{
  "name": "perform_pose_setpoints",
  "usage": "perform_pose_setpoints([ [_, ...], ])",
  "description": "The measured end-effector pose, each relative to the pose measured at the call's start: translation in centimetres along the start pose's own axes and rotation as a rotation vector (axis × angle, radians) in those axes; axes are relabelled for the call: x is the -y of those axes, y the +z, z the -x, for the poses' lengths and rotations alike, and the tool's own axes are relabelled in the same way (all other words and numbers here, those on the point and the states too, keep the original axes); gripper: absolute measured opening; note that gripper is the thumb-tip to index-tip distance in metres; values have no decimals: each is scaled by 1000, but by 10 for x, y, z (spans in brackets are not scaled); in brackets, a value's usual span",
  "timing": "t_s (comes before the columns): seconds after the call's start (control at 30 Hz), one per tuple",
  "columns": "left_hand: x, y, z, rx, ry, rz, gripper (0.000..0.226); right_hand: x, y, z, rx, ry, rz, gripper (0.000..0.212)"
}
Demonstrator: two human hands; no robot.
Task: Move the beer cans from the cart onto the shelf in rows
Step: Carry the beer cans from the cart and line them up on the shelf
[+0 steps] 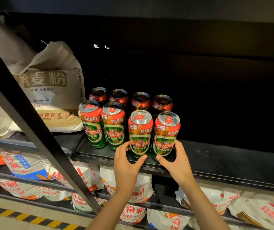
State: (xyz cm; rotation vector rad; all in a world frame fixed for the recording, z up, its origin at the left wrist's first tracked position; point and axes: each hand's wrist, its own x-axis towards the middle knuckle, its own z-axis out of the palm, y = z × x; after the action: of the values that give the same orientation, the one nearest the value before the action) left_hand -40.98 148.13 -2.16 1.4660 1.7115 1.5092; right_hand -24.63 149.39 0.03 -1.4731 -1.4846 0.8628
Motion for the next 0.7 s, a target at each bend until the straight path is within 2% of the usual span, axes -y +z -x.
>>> perform_pose_setpoints([
  [0.13,3,-2,-1,10,39,-2,64,-2,-1,-1,-22,-26,7,59],
  [0.3,1,-1,0,-21,18,17,60,-4,-1,-1,-23,7,-66,69],
  [0.4,-1,0,1,-48,13,32,55,-4,0,-2,-24,20,-78,65],
  [0.53,1,2,0,-90,24,7,59,-4,1,-2,-33,21,-86,62],
  [0.7,1,4,-1,-101,13,-7,59,-2,8,-1,-50,8,-63,66],
])
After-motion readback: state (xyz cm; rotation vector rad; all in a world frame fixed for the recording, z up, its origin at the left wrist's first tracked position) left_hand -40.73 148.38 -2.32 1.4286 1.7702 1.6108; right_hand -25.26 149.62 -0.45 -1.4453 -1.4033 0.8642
